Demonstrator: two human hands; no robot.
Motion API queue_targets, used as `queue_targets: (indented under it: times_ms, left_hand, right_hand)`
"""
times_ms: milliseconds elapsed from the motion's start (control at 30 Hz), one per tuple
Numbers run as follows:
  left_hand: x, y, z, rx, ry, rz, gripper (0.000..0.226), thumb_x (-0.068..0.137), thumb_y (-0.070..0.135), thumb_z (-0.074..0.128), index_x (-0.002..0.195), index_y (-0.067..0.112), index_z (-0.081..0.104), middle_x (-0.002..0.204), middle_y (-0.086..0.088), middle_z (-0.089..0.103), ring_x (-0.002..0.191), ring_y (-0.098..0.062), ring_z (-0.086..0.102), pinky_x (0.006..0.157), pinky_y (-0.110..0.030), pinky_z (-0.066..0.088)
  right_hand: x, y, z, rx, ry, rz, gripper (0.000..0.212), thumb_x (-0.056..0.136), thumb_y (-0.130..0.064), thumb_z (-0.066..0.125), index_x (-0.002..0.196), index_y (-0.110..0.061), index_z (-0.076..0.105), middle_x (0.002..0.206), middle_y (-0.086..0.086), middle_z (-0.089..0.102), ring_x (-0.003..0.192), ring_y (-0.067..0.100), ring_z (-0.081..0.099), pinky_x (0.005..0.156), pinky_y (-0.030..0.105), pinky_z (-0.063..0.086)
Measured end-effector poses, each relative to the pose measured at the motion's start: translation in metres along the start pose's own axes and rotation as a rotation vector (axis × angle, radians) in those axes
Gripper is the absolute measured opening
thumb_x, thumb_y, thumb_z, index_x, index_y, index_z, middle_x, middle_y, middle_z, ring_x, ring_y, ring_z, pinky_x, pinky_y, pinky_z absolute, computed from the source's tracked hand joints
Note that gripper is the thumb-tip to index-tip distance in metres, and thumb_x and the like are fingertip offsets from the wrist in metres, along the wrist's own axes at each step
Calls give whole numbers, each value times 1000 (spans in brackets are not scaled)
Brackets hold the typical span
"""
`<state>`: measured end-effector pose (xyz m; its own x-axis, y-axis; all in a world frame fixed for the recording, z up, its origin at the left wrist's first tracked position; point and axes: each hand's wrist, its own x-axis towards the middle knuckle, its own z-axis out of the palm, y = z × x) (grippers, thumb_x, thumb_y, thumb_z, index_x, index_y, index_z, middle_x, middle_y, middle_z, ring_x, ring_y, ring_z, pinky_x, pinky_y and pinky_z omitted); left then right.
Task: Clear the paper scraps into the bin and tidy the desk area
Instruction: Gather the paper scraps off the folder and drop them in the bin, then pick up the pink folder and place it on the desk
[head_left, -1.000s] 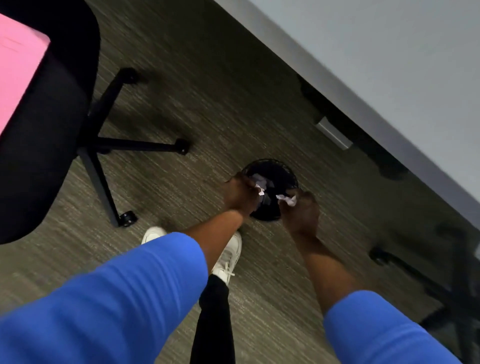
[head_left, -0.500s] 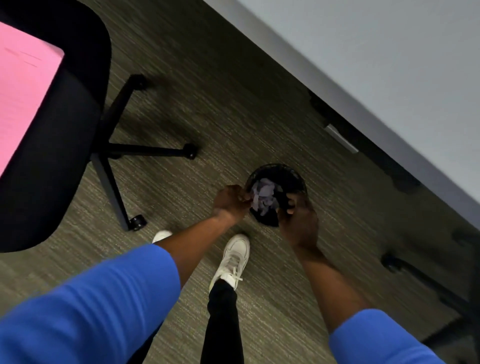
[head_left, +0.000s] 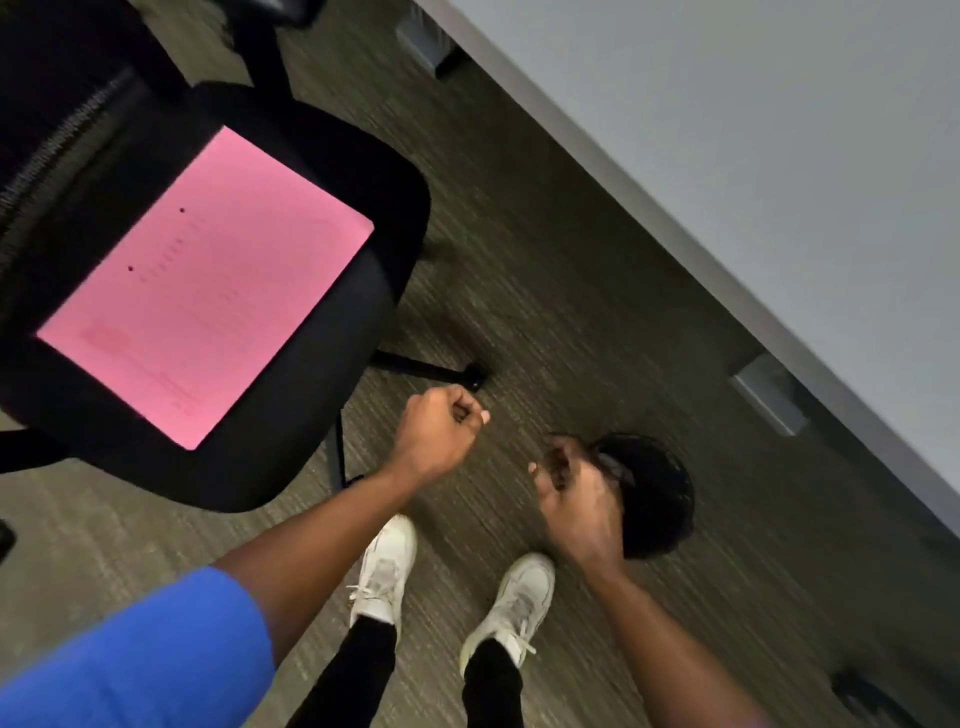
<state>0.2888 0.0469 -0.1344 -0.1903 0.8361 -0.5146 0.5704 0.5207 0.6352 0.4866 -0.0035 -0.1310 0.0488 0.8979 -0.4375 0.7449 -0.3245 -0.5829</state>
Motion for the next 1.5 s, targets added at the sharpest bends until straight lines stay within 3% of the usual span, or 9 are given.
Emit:
queue_targets:
  times_ms: [133,433,567,700,900,1000,1133,1333,1500]
  left_hand:
    - [11,-6,-76,4,135,-5,14,91,33,78,84,21,76,79,1,80,78,-22,79,83,-43,65]
    - [38,-49,-226,109,346,-35,17,97,31,73,84,21,74,81,7,75,77,-19,75,83,-42,66]
    - [54,-72,-277,233,409,-126,19,100,35,71,97,16,74,94,-3,77,87,-24,73,84,-45,65]
    - [67,-94,-313,323,471,-210,20,98,31,73,101,11,72,109,-8,75,91,-25,70,74,-39,56]
    - [79,-128,-339,406,522,-341,76,90,49,79,143,2,53,148,-21,53,140,-39,51,114,-55,49]
    - [81,-141,-340,328,439,-350,83,85,55,81,144,5,49,144,-19,59,136,-40,57,117,-57,43]
    - [77,-148,-335,320,442,-338,81,86,54,80,144,6,49,141,-18,63,134,-41,60,116,-57,42]
    - [57,-144,-324,252,377,-330,56,87,43,83,126,10,61,124,-13,71,110,-36,69,88,-43,56]
    - [32,-134,-304,205,283,-341,37,90,37,83,118,18,68,102,4,70,88,-19,66,68,-31,50]
  right_hand:
    - [2,-69,11,28,3,-170,34,95,-21,74,129,-25,67,104,-4,78,100,19,74,92,43,59]
    - [19,-190,72,99,-42,-323,34,92,-18,77,125,-22,70,105,-1,78,95,21,75,93,41,58]
    - [25,-231,103,342,-72,-172,47,85,-34,88,127,-28,66,100,-8,75,83,7,74,86,40,64]
    - [33,-259,132,528,-115,18,55,81,-49,88,126,-29,62,90,-6,79,88,17,78,86,52,65]
    - [34,-278,158,536,-114,152,59,84,-43,85,131,-22,56,80,-15,79,98,23,78,98,54,61]
    - [33,-282,162,501,-112,161,66,85,-38,86,140,-19,54,78,-31,75,96,21,78,99,52,59]
    - [35,-281,160,482,-96,178,59,85,-33,86,134,-19,57,77,-7,79,90,21,78,93,48,62]
    - [32,-264,140,505,-104,200,45,92,-9,79,128,-23,56,95,4,76,91,23,77,87,49,65]
    - [17,-235,102,478,-32,142,50,90,1,77,123,-31,55,93,0,77,81,14,76,57,17,51]
